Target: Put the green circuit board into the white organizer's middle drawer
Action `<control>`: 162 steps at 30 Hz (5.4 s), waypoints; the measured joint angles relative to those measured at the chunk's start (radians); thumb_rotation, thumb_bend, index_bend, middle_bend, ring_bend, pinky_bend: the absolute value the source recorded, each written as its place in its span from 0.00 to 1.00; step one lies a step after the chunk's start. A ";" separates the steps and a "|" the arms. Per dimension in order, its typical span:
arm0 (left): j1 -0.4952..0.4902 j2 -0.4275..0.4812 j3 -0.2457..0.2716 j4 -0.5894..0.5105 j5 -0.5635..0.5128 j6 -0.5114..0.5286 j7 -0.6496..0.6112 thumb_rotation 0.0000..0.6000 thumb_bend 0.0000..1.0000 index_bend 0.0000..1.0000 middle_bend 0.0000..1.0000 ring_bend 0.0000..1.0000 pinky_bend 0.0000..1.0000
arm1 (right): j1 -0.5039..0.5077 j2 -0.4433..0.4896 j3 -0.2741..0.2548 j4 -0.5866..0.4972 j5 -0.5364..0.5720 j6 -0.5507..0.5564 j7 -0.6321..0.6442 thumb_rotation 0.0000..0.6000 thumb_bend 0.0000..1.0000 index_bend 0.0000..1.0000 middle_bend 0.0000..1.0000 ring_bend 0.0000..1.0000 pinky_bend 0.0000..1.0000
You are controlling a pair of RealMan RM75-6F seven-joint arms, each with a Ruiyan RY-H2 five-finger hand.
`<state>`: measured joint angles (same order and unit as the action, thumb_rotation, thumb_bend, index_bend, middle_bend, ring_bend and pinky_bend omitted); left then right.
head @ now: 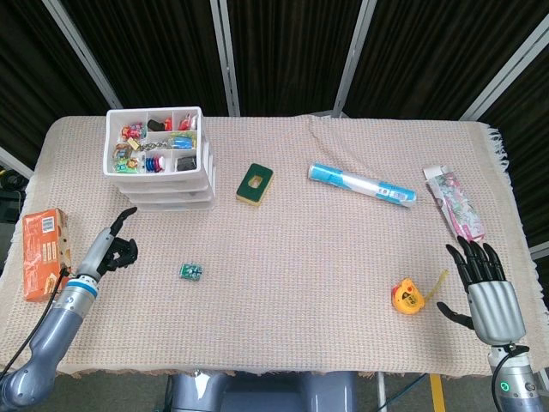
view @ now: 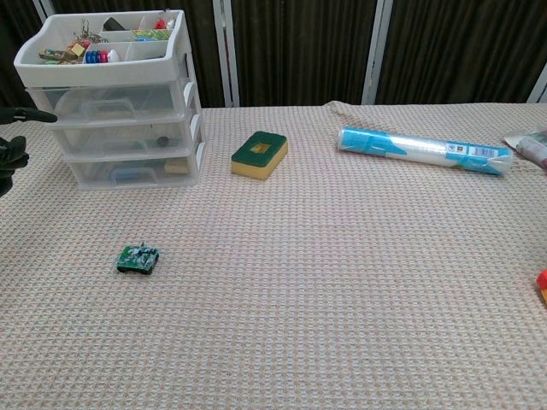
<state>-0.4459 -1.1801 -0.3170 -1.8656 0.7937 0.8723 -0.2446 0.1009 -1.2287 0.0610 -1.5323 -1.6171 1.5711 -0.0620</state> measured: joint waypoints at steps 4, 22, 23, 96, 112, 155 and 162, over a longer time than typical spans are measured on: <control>-0.036 -0.033 -0.026 0.055 -0.035 -0.024 -0.024 1.00 0.75 0.00 0.95 0.90 0.67 | 0.000 0.001 0.000 -0.002 0.000 0.000 0.000 1.00 0.00 0.09 0.00 0.00 0.00; -0.156 -0.135 -0.048 0.166 -0.147 -0.100 -0.031 1.00 0.75 0.00 0.95 0.90 0.67 | 0.001 0.002 0.001 0.000 -0.001 -0.002 0.007 1.00 0.00 0.09 0.00 0.00 0.00; -0.159 -0.142 -0.047 0.171 -0.148 -0.092 -0.027 1.00 0.76 0.00 0.95 0.90 0.67 | 0.001 0.002 0.000 0.001 -0.002 0.000 0.006 1.00 0.00 0.09 0.00 0.00 0.00; -0.109 -0.189 -0.064 0.172 -0.015 -0.096 -0.175 1.00 0.76 0.21 0.95 0.91 0.67 | -0.002 -0.002 0.001 0.002 -0.002 0.004 -0.011 1.00 0.00 0.09 0.00 0.00 0.00; -0.027 -0.137 0.037 0.075 0.200 0.135 0.060 1.00 0.80 0.17 0.96 0.91 0.67 | -0.002 -0.001 0.001 -0.001 -0.001 0.004 -0.012 1.00 0.00 0.09 0.00 0.00 0.00; -0.282 -0.014 0.004 -0.040 -0.399 0.285 0.862 1.00 0.80 0.35 0.97 0.92 0.67 | -0.004 0.002 0.001 -0.007 0.003 0.000 -0.011 1.00 0.00 0.09 0.00 0.00 0.00; -0.280 0.015 0.013 -0.087 -0.379 0.281 0.838 1.00 0.80 0.37 0.97 0.92 0.67 | -0.004 0.002 0.001 -0.007 0.002 0.001 -0.010 1.00 0.00 0.09 0.00 0.00 0.00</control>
<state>-0.7257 -1.1654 -0.3037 -1.9530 0.4151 1.1531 0.5936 0.0970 -1.2269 0.0618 -1.5391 -1.6155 1.5725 -0.0719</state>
